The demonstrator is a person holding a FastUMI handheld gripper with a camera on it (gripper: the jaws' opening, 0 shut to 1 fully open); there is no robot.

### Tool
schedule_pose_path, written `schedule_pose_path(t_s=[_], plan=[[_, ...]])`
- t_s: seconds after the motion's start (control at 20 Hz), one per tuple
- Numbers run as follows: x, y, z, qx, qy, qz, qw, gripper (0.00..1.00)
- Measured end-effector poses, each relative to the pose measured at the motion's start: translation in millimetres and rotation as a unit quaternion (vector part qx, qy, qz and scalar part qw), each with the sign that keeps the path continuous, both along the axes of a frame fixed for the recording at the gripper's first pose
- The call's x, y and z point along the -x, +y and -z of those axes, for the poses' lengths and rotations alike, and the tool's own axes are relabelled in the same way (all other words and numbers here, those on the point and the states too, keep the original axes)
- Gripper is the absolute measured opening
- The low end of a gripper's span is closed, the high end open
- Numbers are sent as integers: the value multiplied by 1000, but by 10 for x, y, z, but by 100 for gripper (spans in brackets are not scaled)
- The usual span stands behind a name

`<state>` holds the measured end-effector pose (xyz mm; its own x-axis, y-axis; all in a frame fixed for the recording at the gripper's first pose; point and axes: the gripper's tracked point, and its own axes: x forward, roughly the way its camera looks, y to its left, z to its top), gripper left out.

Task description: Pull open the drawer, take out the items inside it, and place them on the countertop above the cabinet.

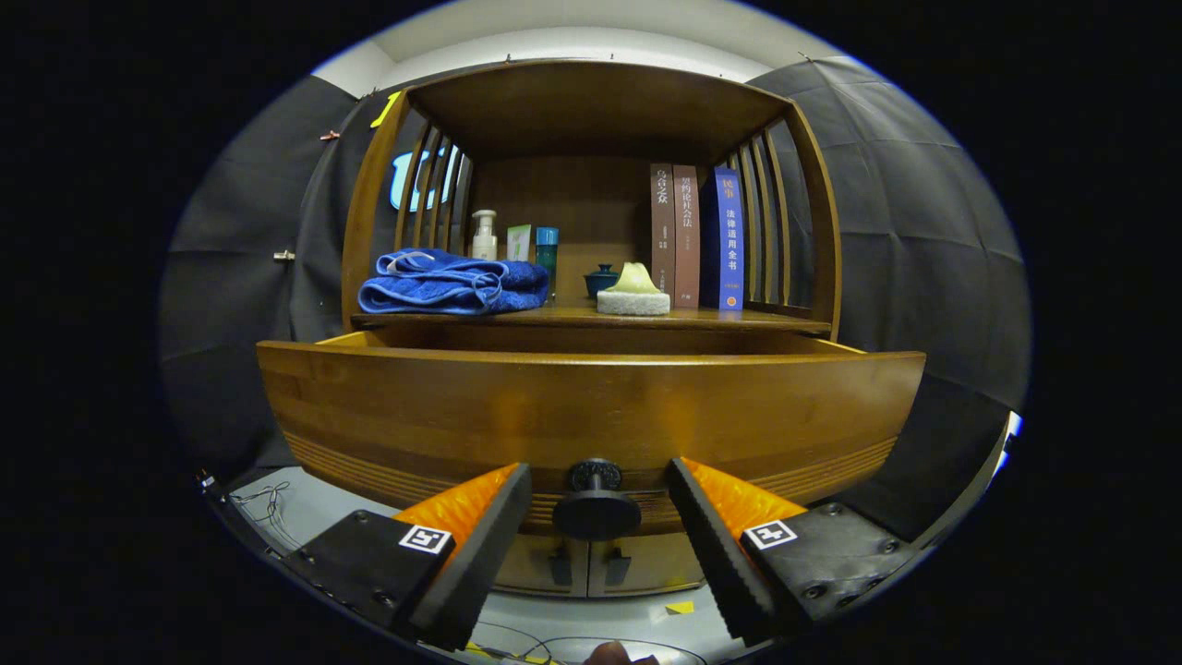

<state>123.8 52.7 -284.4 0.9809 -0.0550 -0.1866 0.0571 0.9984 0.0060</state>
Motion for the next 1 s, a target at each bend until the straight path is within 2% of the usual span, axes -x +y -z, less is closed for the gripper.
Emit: schedule_pose_path(t_s=[0.5, 1.0], plan=[[-576, 6, 50, 4, 18, -2, 1000, 100], [-908, -35, 81, 8, 29, -5, 1000, 100]])
